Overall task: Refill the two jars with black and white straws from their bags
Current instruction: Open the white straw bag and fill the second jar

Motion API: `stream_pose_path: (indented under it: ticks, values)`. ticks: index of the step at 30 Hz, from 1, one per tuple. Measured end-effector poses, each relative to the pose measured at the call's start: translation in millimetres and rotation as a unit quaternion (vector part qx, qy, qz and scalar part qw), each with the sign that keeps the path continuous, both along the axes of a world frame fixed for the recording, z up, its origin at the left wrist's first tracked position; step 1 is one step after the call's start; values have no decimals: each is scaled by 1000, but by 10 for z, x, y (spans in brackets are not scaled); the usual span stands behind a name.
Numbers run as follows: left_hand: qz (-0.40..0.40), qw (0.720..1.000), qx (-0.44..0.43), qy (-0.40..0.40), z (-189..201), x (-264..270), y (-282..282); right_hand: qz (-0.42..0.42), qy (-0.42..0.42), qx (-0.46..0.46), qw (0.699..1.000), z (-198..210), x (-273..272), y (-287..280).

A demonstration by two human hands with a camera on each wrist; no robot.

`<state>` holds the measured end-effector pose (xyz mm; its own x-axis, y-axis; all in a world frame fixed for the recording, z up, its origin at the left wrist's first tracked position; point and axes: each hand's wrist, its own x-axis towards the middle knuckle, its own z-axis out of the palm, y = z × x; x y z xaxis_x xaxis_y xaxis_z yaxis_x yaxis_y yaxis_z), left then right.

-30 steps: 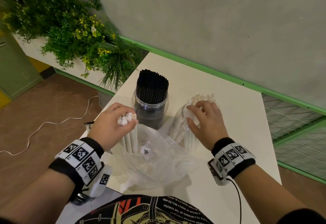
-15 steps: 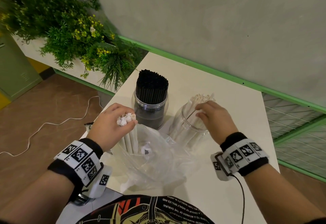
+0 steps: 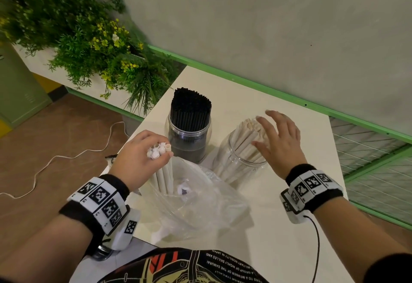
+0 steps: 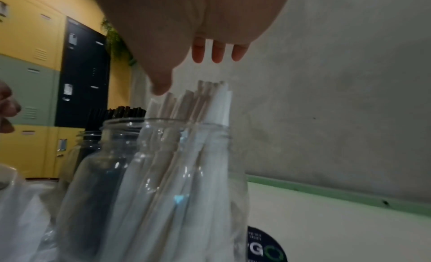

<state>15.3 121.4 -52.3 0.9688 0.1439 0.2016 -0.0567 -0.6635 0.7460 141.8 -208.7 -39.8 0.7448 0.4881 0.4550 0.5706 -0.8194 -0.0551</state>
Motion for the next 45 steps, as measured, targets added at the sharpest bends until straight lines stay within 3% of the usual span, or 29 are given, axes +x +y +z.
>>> stream_pose_path:
  ticks: [5,9,13,16,18,22,25,27,30,33,36,38,41,45]
  values:
    - [2,1000,12,1,7,2,2,81,87,-212,970,223,356,156]
    - [8,1000,17,5,20,12,-2,113,130,-271,947,140,531,291]
    - [5,1000,15,2,18,18,-2,155,54,-127,978,79,566,368]
    - [9,1000,16,2,21,15,-1,115,53,-26,992,96,586,390]
    - [6,1000,15,-1,23,12,-4,99,104,-38,989,110,604,388]
    - [8,1000,9,0,45,21,-12,36,148,-159,976,292,558,451]
    - [8,1000,9,-1,53,14,-9,87,92,-31,991,521,258,574]
    - [3,1000,2,-2,32,10,5,164,144,61,974,545,-70,752]
    - [-9,1000,-12,-11,39,-1,6,212,364,104,901,121,-464,1163]
    - [-7,999,-35,4,95,-31,-10,216,500,197,815,-268,-589,1485]
    - [14,994,-105,40,106,-84,7,176,552,257,774,-351,-589,1663]
    - [33,989,-136,38,68,-133,38,165,553,279,768,-406,-601,1732]
    - [40,989,-138,19,50,-200,54,158,513,285,794,-395,-610,1780]
    - [43,991,-130,-2,66,-232,33,165,488,300,803,-325,-638,1778]
